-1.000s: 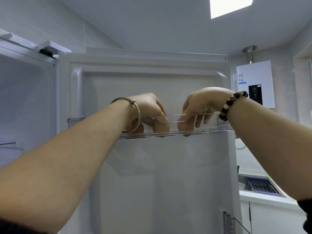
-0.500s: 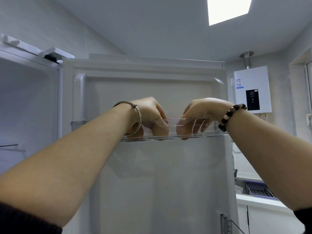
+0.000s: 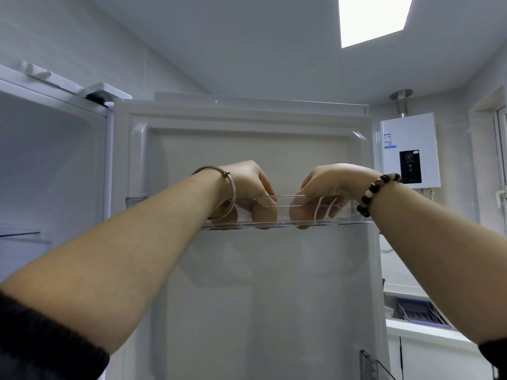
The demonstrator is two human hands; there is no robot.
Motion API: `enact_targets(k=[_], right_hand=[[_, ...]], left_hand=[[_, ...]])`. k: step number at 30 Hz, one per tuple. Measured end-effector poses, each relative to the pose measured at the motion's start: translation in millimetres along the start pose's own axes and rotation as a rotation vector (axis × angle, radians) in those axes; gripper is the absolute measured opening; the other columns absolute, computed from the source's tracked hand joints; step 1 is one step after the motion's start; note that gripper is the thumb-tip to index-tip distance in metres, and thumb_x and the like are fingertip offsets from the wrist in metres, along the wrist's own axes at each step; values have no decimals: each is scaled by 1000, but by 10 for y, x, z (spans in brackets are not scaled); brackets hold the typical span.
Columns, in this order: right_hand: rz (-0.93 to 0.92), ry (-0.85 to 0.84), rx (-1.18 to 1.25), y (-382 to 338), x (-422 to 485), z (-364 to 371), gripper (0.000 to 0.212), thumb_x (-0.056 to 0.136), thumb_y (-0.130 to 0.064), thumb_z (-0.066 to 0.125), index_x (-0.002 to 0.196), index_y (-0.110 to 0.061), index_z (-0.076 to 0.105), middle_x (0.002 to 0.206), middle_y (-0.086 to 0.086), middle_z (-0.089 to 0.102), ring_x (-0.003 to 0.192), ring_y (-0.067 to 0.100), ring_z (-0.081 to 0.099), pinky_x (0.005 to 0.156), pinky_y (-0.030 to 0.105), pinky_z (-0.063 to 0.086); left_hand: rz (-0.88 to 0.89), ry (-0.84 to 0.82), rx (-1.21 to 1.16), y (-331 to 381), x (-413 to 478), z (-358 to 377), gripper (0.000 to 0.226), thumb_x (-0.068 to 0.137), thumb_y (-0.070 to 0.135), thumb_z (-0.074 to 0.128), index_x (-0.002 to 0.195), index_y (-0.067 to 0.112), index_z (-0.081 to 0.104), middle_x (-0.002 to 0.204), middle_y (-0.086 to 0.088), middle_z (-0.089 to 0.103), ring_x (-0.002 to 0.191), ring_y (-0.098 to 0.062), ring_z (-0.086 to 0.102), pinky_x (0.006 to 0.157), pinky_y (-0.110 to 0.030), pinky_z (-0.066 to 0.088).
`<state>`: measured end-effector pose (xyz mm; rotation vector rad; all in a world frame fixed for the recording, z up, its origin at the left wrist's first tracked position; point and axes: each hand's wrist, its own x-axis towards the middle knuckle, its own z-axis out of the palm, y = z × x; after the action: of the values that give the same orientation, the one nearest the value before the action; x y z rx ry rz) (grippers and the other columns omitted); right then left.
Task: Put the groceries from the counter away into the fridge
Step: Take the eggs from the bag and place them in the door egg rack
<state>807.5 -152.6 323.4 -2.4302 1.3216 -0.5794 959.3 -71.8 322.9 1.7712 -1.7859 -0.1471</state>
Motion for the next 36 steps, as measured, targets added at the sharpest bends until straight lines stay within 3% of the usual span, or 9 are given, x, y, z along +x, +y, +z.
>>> enact_targets(k=[5,8,13,16,19,22,25,29,36], right_hand=[[7,23,3,1,-15,7,22,85,-31,66,89,-9,67,78,8,69,64,20,63,60,26,50],[-6,68,4,-8,-38,16,23,86,-29,63,92,-7,67,78,7,70,62,19,64,60,27,51],[-120,427,-11,31,-14,82,23,86,-27,59,91,-6,67,82,8,69,65,19,66,57,27,53],[-243,664,-92,90,-33,128,23,89,-28,54,93,-10,68,93,6,66,81,21,62,73,33,53],[-378,818,-85,155,-71,202,28,93,-30,51,106,-9,64,111,6,59,97,22,57,82,31,47],[-459,940,-171,229,-106,278,37,96,-29,48,124,-6,55,138,12,43,127,28,41,99,33,37],[-438,980,-295,269,-185,356,52,96,-39,39,137,-7,42,151,16,26,139,31,23,112,45,25],[-402,1039,-479,309,-300,454,70,89,-51,19,142,-8,34,154,15,19,143,31,16,115,48,12],[-261,1050,-576,547,-629,586,64,92,-47,30,145,-11,31,156,13,17,144,30,14,115,50,6]], left_hand=[[13,30,20,-6,-6,10,16,82,16,71,96,10,73,76,-1,69,70,-13,65,69,-19,56],[96,135,172,8,0,20,21,87,25,65,98,10,73,88,-5,69,76,-15,62,72,-24,55],[323,523,606,25,-87,84,24,93,27,47,91,15,67,96,-7,65,90,-27,57,72,-30,41],[377,667,658,-27,-112,152,29,94,31,42,96,14,65,99,-5,62,93,-28,56,73,-33,41],[461,777,739,-95,-132,231,41,95,37,35,111,12,63,116,-8,60,113,-28,50,90,-38,40],[441,763,855,-130,-196,280,52,97,43,33,140,15,40,149,-15,33,142,-31,19,112,-50,17],[431,764,862,-150,-258,321,61,97,48,29,150,22,14,159,-9,3,145,-29,-7,114,-53,-1],[474,814,857,-183,-331,405,66,96,51,29,151,26,2,158,-6,-12,144,-29,-18,110,-51,-13],[547,826,792,-80,-398,705,69,96,52,28,151,25,-3,158,-7,-14,144,-30,-17,110,-51,-15]])
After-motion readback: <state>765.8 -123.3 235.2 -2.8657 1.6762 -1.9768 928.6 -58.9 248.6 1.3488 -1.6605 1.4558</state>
